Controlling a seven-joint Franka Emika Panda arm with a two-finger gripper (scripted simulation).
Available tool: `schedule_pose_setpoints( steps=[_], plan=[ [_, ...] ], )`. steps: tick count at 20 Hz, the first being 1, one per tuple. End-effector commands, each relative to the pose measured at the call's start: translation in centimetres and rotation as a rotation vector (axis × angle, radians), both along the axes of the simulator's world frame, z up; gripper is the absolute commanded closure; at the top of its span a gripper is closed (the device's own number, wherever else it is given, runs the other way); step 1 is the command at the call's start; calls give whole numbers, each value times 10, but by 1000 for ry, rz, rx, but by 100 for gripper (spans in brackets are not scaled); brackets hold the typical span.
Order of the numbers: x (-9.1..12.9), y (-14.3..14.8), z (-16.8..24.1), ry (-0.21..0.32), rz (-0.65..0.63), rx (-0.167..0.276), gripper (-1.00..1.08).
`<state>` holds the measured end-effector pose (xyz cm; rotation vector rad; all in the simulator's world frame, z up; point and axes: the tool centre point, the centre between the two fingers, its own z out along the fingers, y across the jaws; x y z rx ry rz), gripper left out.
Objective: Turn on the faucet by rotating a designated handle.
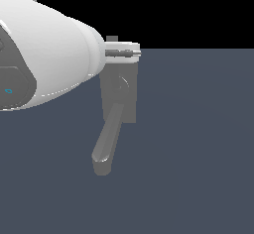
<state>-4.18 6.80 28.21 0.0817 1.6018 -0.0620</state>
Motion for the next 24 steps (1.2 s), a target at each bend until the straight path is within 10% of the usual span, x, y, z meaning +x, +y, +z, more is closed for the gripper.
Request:
schedule_pose_setpoints(
  steps=[1, 24],
  plan=[
    [3, -17, 14, -25, -13, 2, 108],
    [-5, -85, 1, -25, -12, 8, 108]
  ],
)
